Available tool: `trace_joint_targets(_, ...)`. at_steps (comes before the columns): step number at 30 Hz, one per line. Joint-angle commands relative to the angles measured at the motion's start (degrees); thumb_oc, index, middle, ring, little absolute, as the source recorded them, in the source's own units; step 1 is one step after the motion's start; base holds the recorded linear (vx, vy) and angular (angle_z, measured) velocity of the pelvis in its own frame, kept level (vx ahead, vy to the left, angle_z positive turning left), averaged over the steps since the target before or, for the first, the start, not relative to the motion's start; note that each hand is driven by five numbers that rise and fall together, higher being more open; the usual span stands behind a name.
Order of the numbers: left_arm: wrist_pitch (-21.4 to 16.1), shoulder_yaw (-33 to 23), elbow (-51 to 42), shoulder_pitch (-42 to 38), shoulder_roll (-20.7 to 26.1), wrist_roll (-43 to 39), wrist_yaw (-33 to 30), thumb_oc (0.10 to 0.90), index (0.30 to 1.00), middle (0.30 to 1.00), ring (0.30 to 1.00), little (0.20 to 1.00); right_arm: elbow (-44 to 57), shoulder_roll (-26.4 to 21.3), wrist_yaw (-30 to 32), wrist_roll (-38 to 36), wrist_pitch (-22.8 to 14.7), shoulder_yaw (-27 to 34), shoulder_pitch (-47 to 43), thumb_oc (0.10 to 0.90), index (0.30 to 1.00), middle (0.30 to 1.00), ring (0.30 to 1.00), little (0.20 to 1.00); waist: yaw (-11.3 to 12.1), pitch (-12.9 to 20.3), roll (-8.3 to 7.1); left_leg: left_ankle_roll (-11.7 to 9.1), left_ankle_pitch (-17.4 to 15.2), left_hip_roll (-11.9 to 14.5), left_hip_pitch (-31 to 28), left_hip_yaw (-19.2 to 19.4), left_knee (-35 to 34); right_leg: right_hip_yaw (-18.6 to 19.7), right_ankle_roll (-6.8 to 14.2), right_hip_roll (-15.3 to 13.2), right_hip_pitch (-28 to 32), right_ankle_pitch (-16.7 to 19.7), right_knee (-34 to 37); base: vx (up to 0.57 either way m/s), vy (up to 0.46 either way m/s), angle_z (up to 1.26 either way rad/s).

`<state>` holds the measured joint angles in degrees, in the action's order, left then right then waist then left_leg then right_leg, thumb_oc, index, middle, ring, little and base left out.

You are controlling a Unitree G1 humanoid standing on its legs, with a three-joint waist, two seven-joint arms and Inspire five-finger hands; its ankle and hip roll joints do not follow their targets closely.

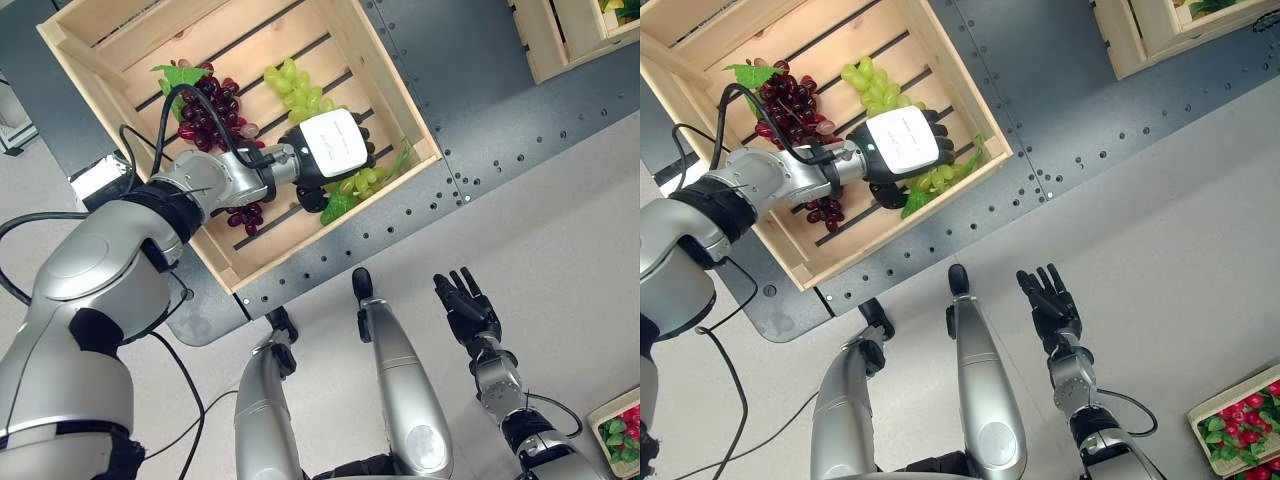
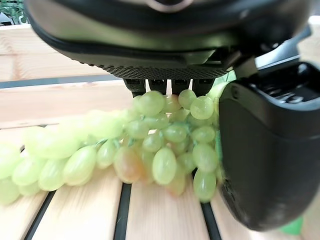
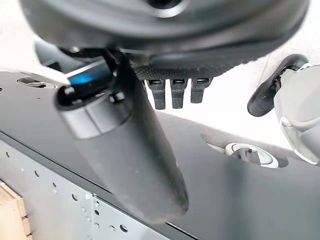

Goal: Pick up the fruits from the basket on one side to the basket on the other side

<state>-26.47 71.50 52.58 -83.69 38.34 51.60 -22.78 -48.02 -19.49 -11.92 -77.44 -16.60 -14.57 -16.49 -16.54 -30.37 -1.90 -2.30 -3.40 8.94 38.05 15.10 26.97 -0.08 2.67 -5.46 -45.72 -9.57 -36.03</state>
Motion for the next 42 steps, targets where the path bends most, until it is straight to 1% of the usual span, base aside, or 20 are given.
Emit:
trace_joint_targets(1, -2.2, 0.2, -4.5, 1.1, -0.8, -2.4, 2.9, 0.400, 0.300, 0.300, 0.300, 0.300, 1.3, -1.6, -0.2, -2.5, -4.0, 0.8, 0.6, 0.800, 0.900, 0.900, 0.900, 0.900, -0.3, 0.6, -1.24, 0.9, -9.3, 1.6, 1.9, 0.3, 10.5, -0.7, 1.4, -0.8, 3.4, 5.0, 7.3, -0.01, 0.009, -0.05)
trace_joint_targets(5, 1.0, -0.6, -5.0, 1.4, 0.2, -3.8, 1.4, 0.400, 0.300, 0.300, 0.300, 0.300, 1.9, -1.9, 0.0, -2.7, -3.9, 1.5, 1.6, 0.800, 0.900, 0.900, 0.900, 0.900, -0.2, 0.6, -0.92, 0.8, -8.8, 1.4, 0.8, 0.5, 9.5, -0.8, 1.4, -0.7, 4.6, 5.3, 8.3, 0.00, 0.002, -0.01)
trace_joint_targets(10, 2.6, -1.4, -3.9, 2.0, 1.3, -0.7, 0.3, 0.400, 0.300, 0.300, 0.300, 0.300, 2.7, -2.1, -1.0, -3.6, -3.9, 2.1, 2.6, 0.800, 0.900, 0.900, 0.900, 0.900, 0.0, 0.6, -0.67, 0.7, -8.6, 1.1, -1.5, 0.4, 8.6, -0.8, 1.3, -0.8, 6.8, 5.1, 8.8, -0.02, 0.022, -0.04)
trace_joint_targets(12, 4.5, -2.0, -3.6, 2.6, 1.9, 0.4, -0.6, 0.400, 0.300, 0.300, 0.300, 0.300, 4.1, -2.0, -0.6, -3.8, -4.4, 1.9, 2.9, 0.800, 0.900, 0.900, 0.900, 0.900, 0.1, 0.6, -0.56, 0.5, -8.4, 1.0, -2.5, 0.4, 8.4, -0.8, 1.2, -0.8, 7.8, 5.0, 9.0, -0.03, 0.031, -0.03)
trace_joint_targets(14, 5.8, -2.9, -3.2, 3.2, 2.8, -3.0, -1.7, 0.400, 0.300, 0.300, 0.300, 0.300, 5.0, -2.0, -0.6, -3.8, -4.8, 1.8, 3.3, 0.800, 0.900, 0.900, 0.900, 0.900, 0.3, 0.6, -0.45, 0.3, -8.1, 0.9, -3.8, 0.3, 8.3, -0.8, 1.1, -0.8, 9.2, 4.8, 9.2, 0.00, 0.000, 0.00)
trace_joint_targets(16, 7.3, -4.3, -3.4, 4.0, 3.5, -11.6, -2.7, 0.400, 0.300, 0.300, 0.300, 0.300, 6.3, -2.1, -0.4, -3.8, -4.7, 1.8, 3.9, 0.800, 0.900, 0.900, 0.900, 0.900, 0.5, 0.6, -0.36, 0.3, -8.0, 0.9, -4.9, 0.2, 8.2, -0.9, 0.9, -0.9, 10.3, 4.6, 9.3, -0.01, 0.016, 0.00)
trace_joint_targets(18, 8.3, -8.2, -3.9, 5.7, 4.3, -20.7, -4.7, 0.400, 0.300, 0.300, 0.300, 0.300, 8.4, -2.1, -0.6, -4.7, -4.4, 1.8, 5.0, 0.800, 0.900, 0.900, 0.900, 0.900, 1.0, 0.6, -0.18, 0.2, -7.7, 0.6, -6.2, -0.3, 8.1, -0.7, 0.7, -0.9, 11.7, 4.3, 9.3, -0.01, 0.016, 0.00)
trace_joint_targets(21, 7.8, -10.7, -3.2, 6.8, 4.4, -25.5, -6.3, 0.400, 0.300, 0.300, 0.300, 0.300, 9.6, -1.8, -0.3, -4.5, -4.2, 2.0, 5.4, 0.800, 0.900, 0.900, 0.900, 0.900, 1.2, 0.6, -0.06, 0.2, -7.7, 0.5, -6.9, -0.3, 8.1, -0.7, 0.5, -0.9, 12.3, 4.1, 9.3, -0.02, 0.008, 0.00)
trace_joint_targets(22, 6.9, -16.2, -1.9, 9.4, 4.0, -33.7, -9.7, 0.400, 0.300, 0.300, 0.300, 0.300, 11.9, -1.3, 0.0, -3.8, -4.3, 1.5, 6.0, 0.800, 0.900, 0.900, 0.900, 0.900, 1.5, 0.6, -0.09, 0.0, -7.2, 0.3, -8.1, -0.4, 8.0, -0.8, 0.2, -0.9, 13.4, 3.9, 9.2, -0.05, 0.025, 0.01)
trace_joint_targets(23, 5.4, -20.2, -1.8, 11.2, 3.7, -38.1, -10.9, 0.400, 0.300, 0.300, 0.300, 0.300, 13.8, -0.8, 0.5, -2.6, -4.7, 1.1, 6.5, 0.800, 0.900, 0.900, 0.900, 0.900, 1.6, 0.6, -0.07, -0.1, -6.9, 0.3, -8.7, -0.4, 8.0, -0.8, 0.0, -0.9, 14.0, 3.7, 9.1, -0.07, 0.053, 0.01)
trace_joint_targets(24, 4.2, -26.9, -2.4, 14.5, 2.8, -45.0, -11.0, 0.400, 0.300, 0.300, 0.300, 0.300, 17.0, -0.1, 0.1, 0.9, -5.5, 0.2, 7.7, 0.800, 0.900, 0.900, 0.900, 0.900, 1.7, 0.6, -0.10, -0.2, -6.7, 0.2, -10.3, -0.2, 7.5, -0.7, -0.3, -0.9, 15.2, 3.4, 9.0, -0.03, 0.042, 0.00)
trace_joint_targets(25, 3.4, -28.8, -2.6, 15.5, 2.4, -46.3, -11.0, 0.400, 0.300, 0.300, 0.300, 0.300, 17.9, 0.0, 0.6, 1.5, -6.0, -0.3, 7.9, 0.800, 0.900, 0.900, 0.900, 0.900, 1.7, 0.6, -0.13, -0.2, -6.7, 0.2, -10.8, -0.1, 7.4, -0.7, -0.3, -0.9, 15.5, 3.3, 9.0, -0.04, 0.050, -0.04)
trace_joint_targets(26, 2.9, -36.3, -3.9, 19.3, 0.3, -51.3, -9.2, 0.400, 0.300, 0.300, 0.300, 0.300, 21.1, 0.6, 0.9, 6.3, -7.5, -1.9, 8.8, 0.800, 0.900, 0.900, 0.900, 0.900, 1.8, 0.6, -0.30, -0.4, -6.3, 0.3, -12.4, 0.2, 6.7, -0.6, -0.6, -0.8, 16.9, 3.0, 9.3, 0.00, 0.000, 0.00)
trace_joint_targets(28, 2.8, -39.6, -4.7, 21.3, -0.9, -55.9, -7.6, 0.400, 0.300, 0.300, 0.300, 0.300, 22.6, 1.0, 0.9, 9.2, -8.1, -2.6, 9.2, 0.800, 0.900, 0.900, 0.900, 0.900, 1.8, 0.6, -0.36, -0.6, -5.9, 0.4, -13.5, 0.3, 6.4, -0.6, -0.8, -0.7, 17.9, 2.8, 9.4, 0.00, 0.000, 0.00)
trace_joint_targets(29, 2.8, -44.9, -6.2, 24.0, -3.5, -60.4, -4.4, 0.400, 0.300, 0.300, 0.300, 0.300, 25.1, 1.5, 1.2, 13.7, -8.3, -3.5, 9.2, 0.800, 0.900, 0.900, 0.900, 0.900, 1.9, 0.6, -0.58, -0.8, -5.8, 0.3, -16.0, 0.7, 5.4, -0.7, -0.8, -0.7, 19.9, 2.3, 9.4, -0.04, 0.014, 0.00)
trace_joint_targets(32, 1.8, -48.6, -8.3, 25.7, -5.0, -69.1, 0.0, 0.400, 0.300, 0.300, 0.300, 0.300, 27.2, 1.3, 1.0, 18.2, -7.6, -4.2, 8.5, 0.800, 0.900, 0.900, 0.900, 0.900, 2.0, 0.6, -0.60, -0.9, -5.8, 0.5, -19.4, 1.2, 4.0, -1.2, -0.9, -0.9, 22.8, 1.9, 10.2, -0.03, 0.019, 0.02)
trace_joint_targets(33, 0.3, -50.6, -10.5, 27.0, -5.9, -76.6, 2.7, 0.400, 0.300, 0.300, 0.300, 0.300, 28.6, 1.0, 0.1, 20.5, -6.3, -4.2, 7.8, 0.800, 0.900, 0.900, 0.900, 0.900, 2.0, 0.6, -0.42, -1.0, -5.8, 0.5, -22.2, 1.5, 3.2, -1.4, -1.0, -1.0, 25.2, 1.6, 10.8, -0.03, 0.033, 0.01)
trace_joint_targets(35, -0.2, -51.8, -13.2, 28.9, -6.7, -80.8, 4.8, 0.400, 0.300, 0.300, 0.300, 0.300, 29.8, 0.4, -0.7, 22.7, -4.8, -4.3, 7.6, 0.800, 0.900, 0.900, 0.900, 0.900, 2.1, 0.9, -0.17, -1.0, -6.0, 0.5, -24.6, 1.6, 2.4, -1.4, -1.0, -1.0, 27.2, 1.4, 11.2, -0.02, 0.034, -0.03)
trace_joint_targets(39, -1.6, -53.8, -18.9, 32.7, -7.8, -87.5, 8.0, 0.400, 0.300, 0.300, 0.300, 0.300, 32.2, 0.0, -2.4, 23.7, -2.4, -4.4, 8.0, 0.800, 0.900, 0.900, 0.900, 0.900, 2.4, 3.8, 0.89, -1.2, -5.9, 0.4, -29.5, 2.1, -0.2, -1.9, -1.1, -1.7, 32.0, 1.1, 13.6, 0.02, 0.027, 0.00)
trace_joint_targets(42, -0.9, -55.8, -23.3, 35.2, -10.1, -92.3, 10.5, 0.400, 0.300, 0.300, 0.300, 0.300, 33.8, 0.9, -2.7, 27.2, 0.4, -5.1, 8.2, 0.800, 0.900, 0.900, 0.900, 0.900, 2.9, 7.1, 1.67, -0.8, -5.9, -0.9, -34.8, 2.5, -5.7, -2.6, -0.6, -2.3, 37.2, 1.6, 18.1, 0.07, 0.037, 0.01)
